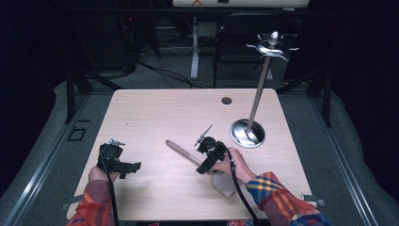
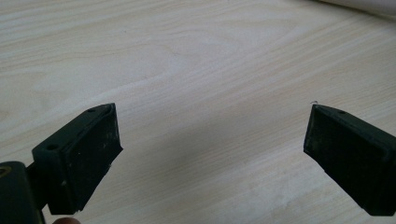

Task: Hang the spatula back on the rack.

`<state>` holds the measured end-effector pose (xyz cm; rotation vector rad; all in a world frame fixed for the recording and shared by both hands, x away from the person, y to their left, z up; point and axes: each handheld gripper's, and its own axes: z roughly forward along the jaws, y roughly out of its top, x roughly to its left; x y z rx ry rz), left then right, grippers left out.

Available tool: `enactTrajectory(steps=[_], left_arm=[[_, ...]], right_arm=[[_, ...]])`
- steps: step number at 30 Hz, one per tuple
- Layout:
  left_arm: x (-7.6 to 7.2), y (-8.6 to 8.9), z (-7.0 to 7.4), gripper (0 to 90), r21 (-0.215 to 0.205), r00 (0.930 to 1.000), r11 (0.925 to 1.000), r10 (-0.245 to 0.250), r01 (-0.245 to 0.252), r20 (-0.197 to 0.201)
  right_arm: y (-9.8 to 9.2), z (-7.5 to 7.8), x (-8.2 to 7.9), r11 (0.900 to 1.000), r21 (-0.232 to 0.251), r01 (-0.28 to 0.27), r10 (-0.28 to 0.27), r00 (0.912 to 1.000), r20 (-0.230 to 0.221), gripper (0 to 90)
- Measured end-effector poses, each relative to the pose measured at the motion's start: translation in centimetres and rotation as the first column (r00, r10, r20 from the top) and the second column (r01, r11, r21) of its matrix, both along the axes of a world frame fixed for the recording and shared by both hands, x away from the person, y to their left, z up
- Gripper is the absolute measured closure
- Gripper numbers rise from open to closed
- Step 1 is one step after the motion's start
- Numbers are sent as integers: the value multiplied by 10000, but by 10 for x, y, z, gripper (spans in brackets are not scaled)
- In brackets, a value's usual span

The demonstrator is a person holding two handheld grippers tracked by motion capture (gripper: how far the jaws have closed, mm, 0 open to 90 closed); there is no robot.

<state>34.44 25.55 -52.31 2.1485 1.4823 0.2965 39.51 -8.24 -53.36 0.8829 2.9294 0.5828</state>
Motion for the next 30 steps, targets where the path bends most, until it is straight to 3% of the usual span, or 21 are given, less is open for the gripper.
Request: enactTrajectory(steps=[5, 11, 15, 22, 30], left_arm=[[0, 0, 0, 36, 8, 10000, 10000, -10, 10, 4], [0, 0, 0, 36, -11, 10000, 10000, -4, 4, -8], [0, 1, 0, 36, -25, 10000, 10000, 37, -37, 33], [0, 1, 0, 37, -24, 10000, 10000, 29, -29, 16], [0, 2, 0, 38, -14, 10000, 10000, 33, -33, 25]], right_arm=[[3, -1, -1, 10000, -44, -55, 55, 10000, 15, 189], [8, -4, 0, 10000, -23, -6, 5, 9998, -184, 333], [15, -5, -1, 9997, -134, 179, -181, 9998, -81, 496], [17, -7, -1, 9985, -435, 322, -320, 9995, 41, 579], [11, -9, 4, 9973, -177, 713, -715, 9974, -103, 687]])
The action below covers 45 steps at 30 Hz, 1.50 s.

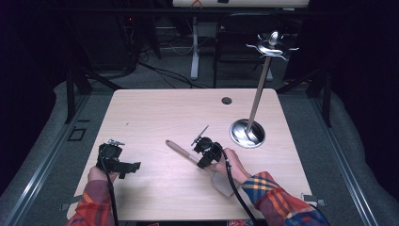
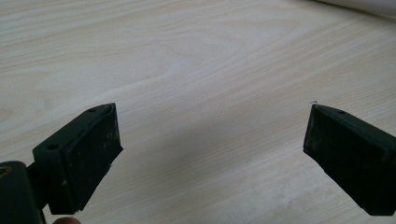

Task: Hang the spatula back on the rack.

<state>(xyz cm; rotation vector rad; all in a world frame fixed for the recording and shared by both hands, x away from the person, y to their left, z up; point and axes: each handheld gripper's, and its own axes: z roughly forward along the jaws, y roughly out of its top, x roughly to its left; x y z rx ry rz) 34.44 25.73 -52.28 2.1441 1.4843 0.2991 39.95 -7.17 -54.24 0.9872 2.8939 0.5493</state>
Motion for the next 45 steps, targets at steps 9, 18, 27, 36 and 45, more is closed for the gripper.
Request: enactTrajectory(steps=[9, 18, 27, 36, 45], left_arm=[[0, 0, 0, 38, -13, 10000, 10000, -9, 9, 6], [0, 0, 0, 39, -15, 10000, 10000, -28, 28, -12], [0, -1, 0, 39, -4, 10000, 10000, -30, 30, -7], [0, 0, 0, 39, -10, 10000, 10000, -44, 44, -15], [0, 0, 0, 39, -21, 10000, 10000, -29, 29, 0]], right_arm=[[1, -5, 0, 9995, -320, -58, 51, 9998, -213, 741], [3, -6, 0, 9994, -354, -57, 47, 9996, -265, 769], [4, -6, -1, 9988, -472, -118, 109, 9998, -179, 777], [1, -1, 0, 9998, -205, 63, -65, 9999, -102, 783], [-5, 13, -1, 9996, 270, -2, 2, 10000, 1, 783]])
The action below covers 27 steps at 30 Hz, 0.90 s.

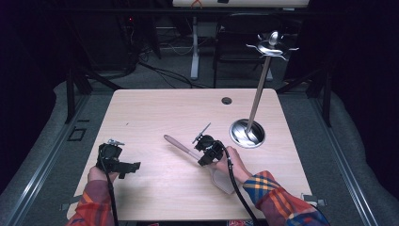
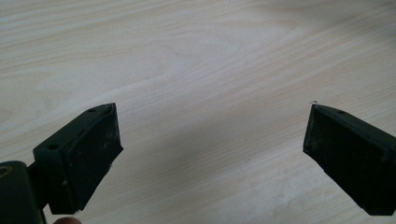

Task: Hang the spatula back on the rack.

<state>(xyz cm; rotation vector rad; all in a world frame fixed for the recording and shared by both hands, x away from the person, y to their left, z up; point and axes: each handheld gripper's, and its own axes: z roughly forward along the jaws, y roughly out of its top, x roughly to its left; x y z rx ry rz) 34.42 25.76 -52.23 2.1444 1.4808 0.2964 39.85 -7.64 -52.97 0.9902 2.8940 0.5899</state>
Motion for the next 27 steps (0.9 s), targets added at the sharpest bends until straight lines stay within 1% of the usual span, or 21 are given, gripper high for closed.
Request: enactTrajectory(steps=[1, 2, 3, 4, 8, 15, 16, 18, 19, 22, 27], left_arm=[[0, 0, 0, 39, -7, 10000, 10000, 11, -11, 5], [0, 0, 0, 39, -9, 10000, 10000, 13, -13, -9], [0, 0, 0, 39, -17, 10000, 10000, 29, -29, -4], [0, 0, 0, 39, -23, 10000, 10000, 39, -39, 8], [0, 0, 0, 39, -24, 10000, 10000, 22, -22, 5], [0, 0, 0, 39, -28, 10000, 10000, 25, -25, 2], [0, 0, 0, 39, -27, 10000, 10000, 24, -24, -1], [0, 0, 0, 39, -29, 10000, 10000, 18, -18, 8], [0, 0, 0, 39, -45, 10000, 10000, 41, -41, 6], [0, 1, 1, 39, -10, 10000, 10000, 33, -33, 8], [-1, 0, 1, 39, -1, 10000, 10000, 10, -10, 32]], right_arm=[[-1, 2, 0, 10000, -26, -40, 40, 10000, 24, 783], [-2, 3, 0, 9999, 143, 30, -31, 10000, 43, 783], [-3, 5, 0, 9999, 109, 34, -34, 10000, 70, 783], [-5, 7, 1, 9997, 226, 116, -119, 9998, 134, 783], [-10, 11, 1, 9994, 283, 213, -221, 9994, 267, 783], [-22, 22, 0, 9966, 721, 408, -447, 9975, 541, 782], [-24, 23, -1, 9950, 892, 451, -501, 9973, 545, 782], [-27, 25, -1, 9949, 921, 414, -469, 9972, 588, 782], [-28, 26, -2, 9935, 1038, 468, -533, 9967, 607, 782], [-32, 28, -2, 9951, 891, 420, -481, 9965, 682, 782], [-39, 32, -3, 9921, 1135, 526, -624, 9944, 847, 782]])
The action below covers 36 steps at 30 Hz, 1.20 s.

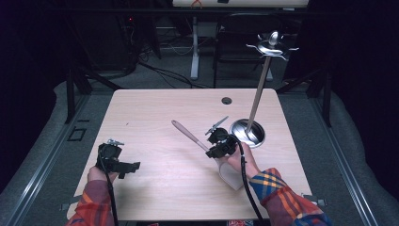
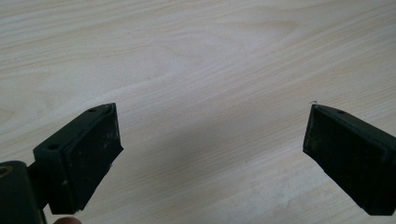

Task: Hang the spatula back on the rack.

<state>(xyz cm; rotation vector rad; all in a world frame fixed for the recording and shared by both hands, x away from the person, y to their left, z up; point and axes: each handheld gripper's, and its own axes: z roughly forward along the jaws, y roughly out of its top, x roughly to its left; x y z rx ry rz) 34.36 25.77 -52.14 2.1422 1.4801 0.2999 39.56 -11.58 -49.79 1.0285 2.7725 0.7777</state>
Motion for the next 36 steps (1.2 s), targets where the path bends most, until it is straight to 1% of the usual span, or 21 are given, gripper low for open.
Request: enactTrajectory(steps=[1, 2, 3, 4, 8, 13, 14, 16, 21, 25, 26, 28, 29, 30, 32, 33, 36], left_arm=[[0, 0, 0, 39, 5, 10000, 10000, -2, 2, 6], [0, 0, 0, 40, 8, 10000, 10000, -3, 3, 6], [0, 0, 0, 40, 14, 10000, 10000, -3, 3, 8], [0, 0, 0, 40, 13, 10000, 10000, 2, -2, 12], [0, 0, 0, 40, 27, 10000, 10000, -6, 6, 7], [2, -2, 0, 42, 43, 10000, 10000, -53, 53, 3], [2, -2, 0, 42, 39, 10000, 10000, -53, 53, -1], [2, -3, 0, 43, 28, 10000, 10000, -49, 49, 3], [4, -4, 0, 44, 32, 9999, 9999, -149, 149, -18], [5, -6, 0, 45, -1, 9999, 9999, -151, 151, -9], [6, -6, 0, 44, 23, 9998, 9998, -188, 188, -4], [6, -7, 0, 45, 14, 9998, 9998, -182, 182, -13], [6, -7, 0, 45, 44, 9997, 9997, -224, 224, 2], [7, -7, 0, 45, 33, 9998, 9997, -223, 223, -13], [7, -7, 0, 45, 28, 9997, 9997, -248, 248, -5], [7, -8, 0, 45, 49, 9996, 9996, -274, 274, -17], [8, -9, 0, 45, 33, 9996, 9996, -289, 289, -4]], right_arm=[[-1, 0, -1, 9998, 128, 155, -155, 9999, 33, 782], [-3, 2, -1, 9999, 88, 127, -128, 9999, 58, 782], [-5, 3, -2, 9996, 193, 182, -184, 9998, 110, 782], [-8, 4, -2, 9998, 118, 154, -156, 9998, 146, 782], [-15, 8, -3, 9995, 228, 230, -235, 9995, 218, 782], [-23, 13, -5, 9981, 516, 329, -351, 9985, 415, 782], [-23, 13, -6, 9972, 636, 404, -434, 9980, 470, 782], [-26, 15, -6, 9974, 630, 360, -395, 9977, 547, 782], [-34, 18, -9, 9956, 798, 485, -550, 9952, 812, 782], [-41, 21, -11, 9926, 969, 725, -818, 9920, 957, 781], [-44, 22, -12, 9910, 1067, 812, -928, 9898, 1082, 782], [-48, 24, -14, 9893, 1150, 894, -1027, 9880, 1152, 782], [-50, 24, -15, 9878, 1249, 925, -1087, 9855, 1299, 782], [-51, 26, -16, 9876, 1212, 994, -1150, 9849, 1297, 782], [-54, 27, -19, 9863, 1253, 1072, -1264, 9795, 1567, 782], [-56, 28, -21, 9854, 1275, 1128, -1342, 9755, 1742, 782], [-62, 30, -24, 9811, 1507, 1211, -1511, 9665, 2073, 782]])
